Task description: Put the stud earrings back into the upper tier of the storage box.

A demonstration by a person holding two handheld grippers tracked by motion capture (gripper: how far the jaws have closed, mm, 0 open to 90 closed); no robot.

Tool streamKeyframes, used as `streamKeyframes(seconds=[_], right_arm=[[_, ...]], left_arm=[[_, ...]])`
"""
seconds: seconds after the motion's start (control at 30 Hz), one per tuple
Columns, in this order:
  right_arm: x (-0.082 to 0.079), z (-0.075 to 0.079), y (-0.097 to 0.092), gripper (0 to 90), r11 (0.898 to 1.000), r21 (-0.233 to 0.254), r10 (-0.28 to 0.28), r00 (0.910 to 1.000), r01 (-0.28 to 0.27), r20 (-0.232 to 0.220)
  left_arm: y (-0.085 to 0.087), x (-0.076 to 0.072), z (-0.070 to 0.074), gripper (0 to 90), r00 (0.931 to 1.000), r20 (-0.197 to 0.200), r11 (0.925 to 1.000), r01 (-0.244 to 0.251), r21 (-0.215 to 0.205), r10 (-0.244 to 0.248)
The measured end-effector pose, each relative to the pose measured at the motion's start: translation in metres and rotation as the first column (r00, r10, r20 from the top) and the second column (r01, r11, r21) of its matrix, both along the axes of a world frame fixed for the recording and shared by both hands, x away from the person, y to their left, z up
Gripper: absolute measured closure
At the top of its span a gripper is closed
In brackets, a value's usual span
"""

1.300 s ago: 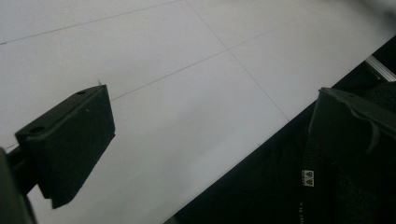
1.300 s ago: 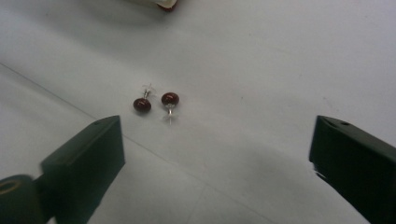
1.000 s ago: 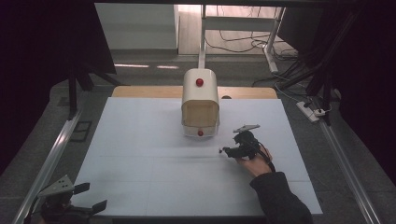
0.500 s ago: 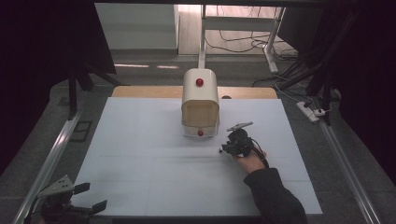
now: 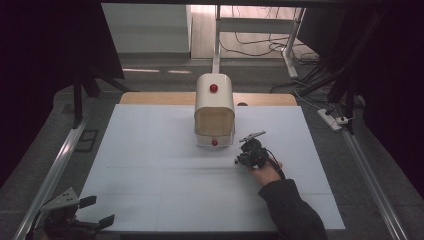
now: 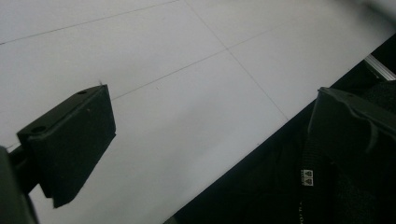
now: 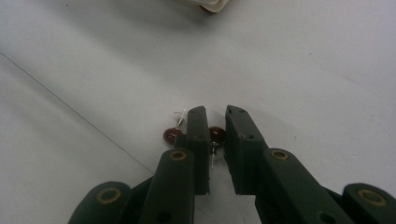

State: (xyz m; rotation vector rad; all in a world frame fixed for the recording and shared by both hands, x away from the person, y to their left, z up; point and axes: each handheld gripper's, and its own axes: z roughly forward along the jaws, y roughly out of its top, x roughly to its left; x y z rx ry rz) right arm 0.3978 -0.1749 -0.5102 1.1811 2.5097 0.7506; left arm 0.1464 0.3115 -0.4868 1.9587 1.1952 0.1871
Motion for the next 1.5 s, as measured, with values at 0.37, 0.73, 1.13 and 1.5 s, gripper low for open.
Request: streamKeyframes(seconds=[0.37, 0.73, 1.13, 1.5], right_arm=[[-0.003, 0.012, -0.008, 79.5, 0.999, 0.044, -0.002, 0.9998, 0.001, 0.022], [-0.011, 0.032, -0.013, 79.5, 0.994, 0.105, 0.018, 0.9957, -0.028, 0.090], [-0.017, 0.057, -0.017, 79.5, 0.981, 0.184, 0.026, 0.9866, -0.056, 0.161], [-0.020, 0.075, -0.018, 79.5, 0.969, 0.244, 0.006, 0.9832, -0.051, 0.182]], left_arm=[[0.000, 0.000, 0.000, 1.3, 1.0000, 0.000, 1.0000, 0.001, 0.000, -0.001], [0.000, 0.000, 0.000, 1.3, 1.0000, 0.002, 1.0000, 0.003, 0.003, -0.003], [0.000, 0.000, 0.000, 1.4, 1.0000, 0.002, 1.0000, 0.004, 0.003, -0.004], [0.000, 0.000, 0.000, 1.4, 1.0000, -0.002, 1.0000, 0.000, 0.001, 0.000]])
